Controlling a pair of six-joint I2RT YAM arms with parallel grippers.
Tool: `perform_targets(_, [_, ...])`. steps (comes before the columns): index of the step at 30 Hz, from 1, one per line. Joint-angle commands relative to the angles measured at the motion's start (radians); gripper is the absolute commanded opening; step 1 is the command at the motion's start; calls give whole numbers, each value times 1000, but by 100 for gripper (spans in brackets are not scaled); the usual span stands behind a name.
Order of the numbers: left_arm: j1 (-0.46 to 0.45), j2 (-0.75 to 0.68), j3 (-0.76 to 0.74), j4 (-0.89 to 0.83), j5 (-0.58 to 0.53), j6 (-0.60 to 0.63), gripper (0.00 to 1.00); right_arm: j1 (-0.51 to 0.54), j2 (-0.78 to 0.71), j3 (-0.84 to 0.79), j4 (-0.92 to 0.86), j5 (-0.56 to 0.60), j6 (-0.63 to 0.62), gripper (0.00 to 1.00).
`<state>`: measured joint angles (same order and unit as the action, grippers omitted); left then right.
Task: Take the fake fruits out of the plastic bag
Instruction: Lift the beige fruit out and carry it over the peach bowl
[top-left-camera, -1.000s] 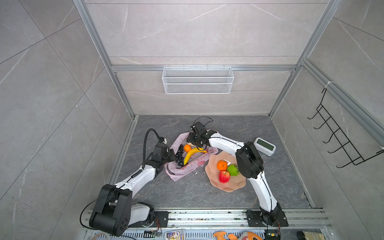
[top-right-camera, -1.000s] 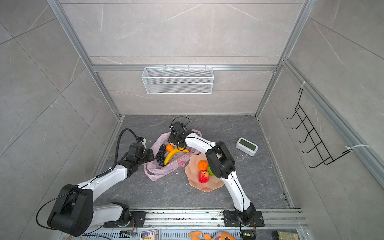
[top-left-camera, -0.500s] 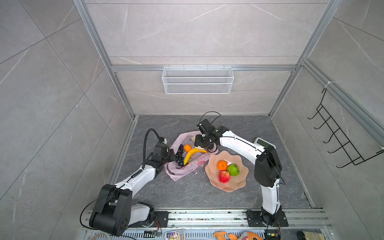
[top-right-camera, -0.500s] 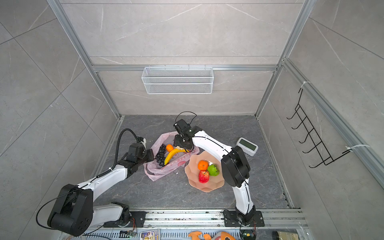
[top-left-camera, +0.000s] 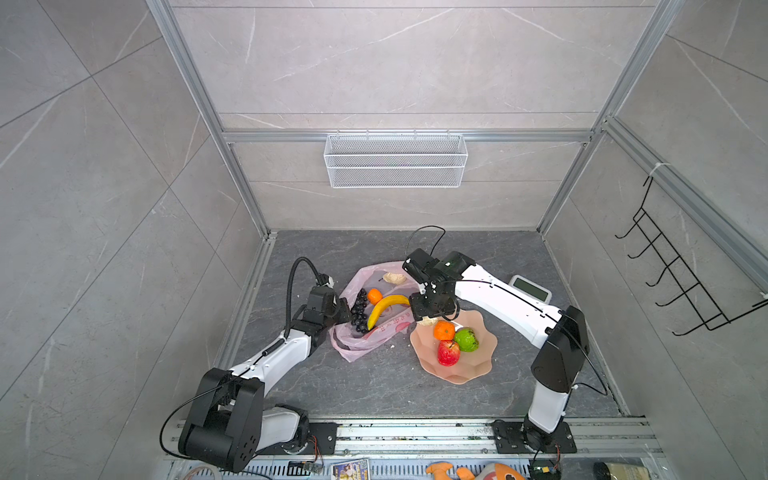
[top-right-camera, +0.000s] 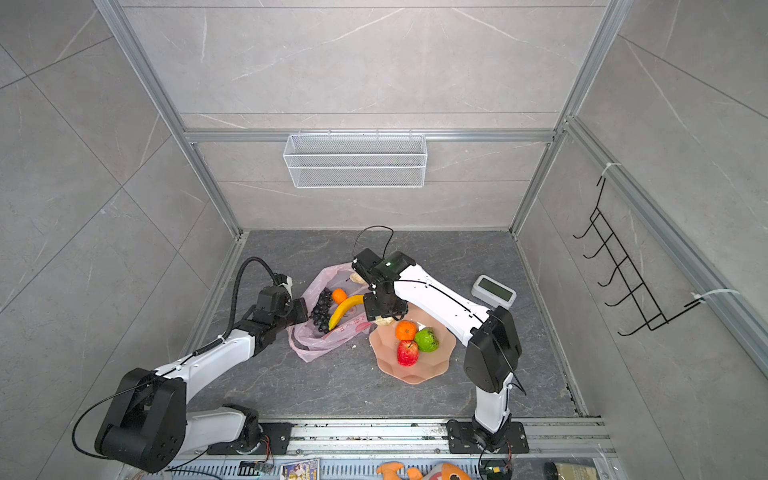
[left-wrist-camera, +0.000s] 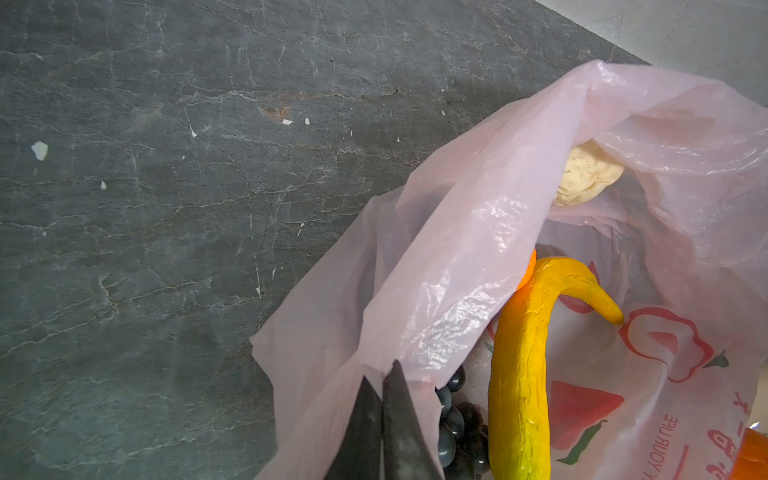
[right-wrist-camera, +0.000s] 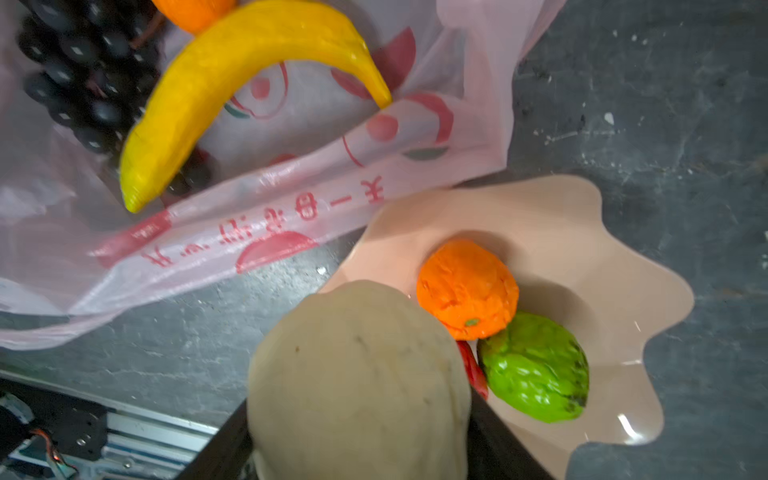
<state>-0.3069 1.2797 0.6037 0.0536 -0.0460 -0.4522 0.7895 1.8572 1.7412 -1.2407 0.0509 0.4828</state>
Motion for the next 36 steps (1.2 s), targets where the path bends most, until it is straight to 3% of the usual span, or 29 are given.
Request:
perform_targets(1, [6,-19,24,22,5,29,0,25,43,21,-118,39,-63,65])
perform_targets(11, [5,-21,25,18,3,29,0,78,152,57,-189,82,-102,66])
perform_targets(36, [5,-17,26,19,3,29,0,98,278,102,-243,139,-119,68])
